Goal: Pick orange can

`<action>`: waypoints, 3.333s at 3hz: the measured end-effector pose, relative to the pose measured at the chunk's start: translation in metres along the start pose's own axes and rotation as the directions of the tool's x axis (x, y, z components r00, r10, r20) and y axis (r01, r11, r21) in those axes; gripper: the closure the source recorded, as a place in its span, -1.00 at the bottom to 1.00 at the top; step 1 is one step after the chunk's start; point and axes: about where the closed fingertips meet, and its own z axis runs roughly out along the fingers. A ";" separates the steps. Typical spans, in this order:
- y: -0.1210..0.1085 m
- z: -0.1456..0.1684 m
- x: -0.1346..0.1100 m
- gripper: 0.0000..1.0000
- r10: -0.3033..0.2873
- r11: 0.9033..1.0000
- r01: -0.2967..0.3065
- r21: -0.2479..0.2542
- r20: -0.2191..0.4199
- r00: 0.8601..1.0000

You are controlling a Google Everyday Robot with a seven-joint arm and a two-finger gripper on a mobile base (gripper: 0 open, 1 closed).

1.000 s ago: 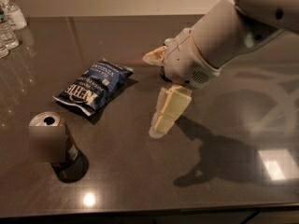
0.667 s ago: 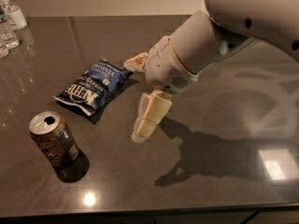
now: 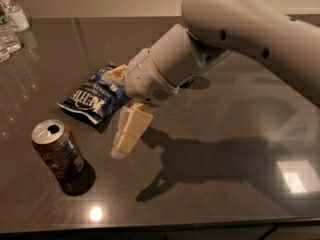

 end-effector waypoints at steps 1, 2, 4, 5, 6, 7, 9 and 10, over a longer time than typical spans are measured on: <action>0.000 0.024 -0.014 -1.00 -0.019 0.999 0.020 -0.030 0.037 0.999; 0.007 0.043 -0.028 -1.00 -0.041 0.996 0.046 -0.072 0.068 0.997; 0.029 0.075 -0.055 -1.00 -0.099 0.981 0.115 -0.157 0.102 0.990; 0.031 0.088 -0.060 -0.65 -0.117 0.976 0.134 -0.172 0.107 0.987; 0.029 0.091 -0.062 -0.19 -0.118 0.975 0.137 -0.172 0.118 0.986; 0.027 0.086 -0.065 0.28 -0.107 0.977 0.127 -0.173 0.122 0.987; 0.008 0.026 -0.085 1.00 -0.066 0.984 0.084 -0.156 0.119 0.991; 0.003 -0.012 -0.097 1.00 -0.065 0.987 0.083 -0.138 0.127 0.990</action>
Offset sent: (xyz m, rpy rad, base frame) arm -0.0280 0.0712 -0.0152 0.0720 0.0567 0.1510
